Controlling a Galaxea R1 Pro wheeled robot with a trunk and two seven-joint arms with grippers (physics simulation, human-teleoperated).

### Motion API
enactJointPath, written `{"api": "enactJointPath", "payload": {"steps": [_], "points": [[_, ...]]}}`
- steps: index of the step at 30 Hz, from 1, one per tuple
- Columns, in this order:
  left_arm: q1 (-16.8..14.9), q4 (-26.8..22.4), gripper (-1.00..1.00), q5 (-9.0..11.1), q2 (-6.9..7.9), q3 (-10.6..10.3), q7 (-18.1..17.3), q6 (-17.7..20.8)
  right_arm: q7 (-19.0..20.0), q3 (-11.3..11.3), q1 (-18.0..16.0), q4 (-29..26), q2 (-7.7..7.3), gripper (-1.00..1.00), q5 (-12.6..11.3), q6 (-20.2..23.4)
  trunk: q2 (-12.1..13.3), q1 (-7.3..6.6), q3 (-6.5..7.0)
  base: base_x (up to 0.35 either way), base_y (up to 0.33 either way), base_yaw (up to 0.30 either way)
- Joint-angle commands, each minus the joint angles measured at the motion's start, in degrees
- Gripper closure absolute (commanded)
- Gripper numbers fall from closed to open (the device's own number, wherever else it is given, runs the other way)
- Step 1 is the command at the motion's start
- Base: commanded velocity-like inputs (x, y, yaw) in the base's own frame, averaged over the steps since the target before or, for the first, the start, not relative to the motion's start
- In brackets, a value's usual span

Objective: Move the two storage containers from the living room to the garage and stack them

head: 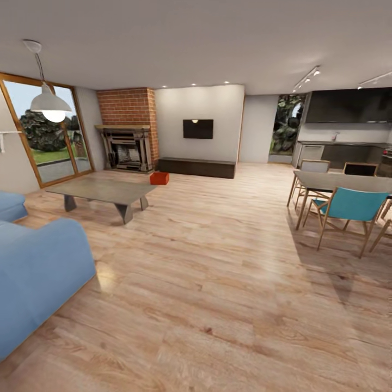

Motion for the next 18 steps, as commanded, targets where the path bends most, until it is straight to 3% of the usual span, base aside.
{"api": "enactJointPath", "payload": {"steps": [1,7,18], "points": [[0.0,0.1,-1.00,0.6,0.00,0.0,-0.2,-0.2,0.0,0.5,-0.1,0.2,0.06,-1.00,-0.5,-0.3,0.0,0.03,-0.06,0.322,0.000,-0.231],[0.0,0.1,-1.00,0.6,0.00,0.0,-0.2,-0.2,0.0,0.5,-0.1,0.2,0.06,-1.00,-0.5,-0.3,0.0,0.03,-0.06,0.322,0.000,-0.179],[0.0,0.1,-1.00,0.6,0.00,0.0,-0.2,-0.2,0.0,0.5,-0.1,0.2,0.06,-1.00,-0.5,-0.3,0.0,0.03,-0.06,0.322,0.000,-0.012]]}}
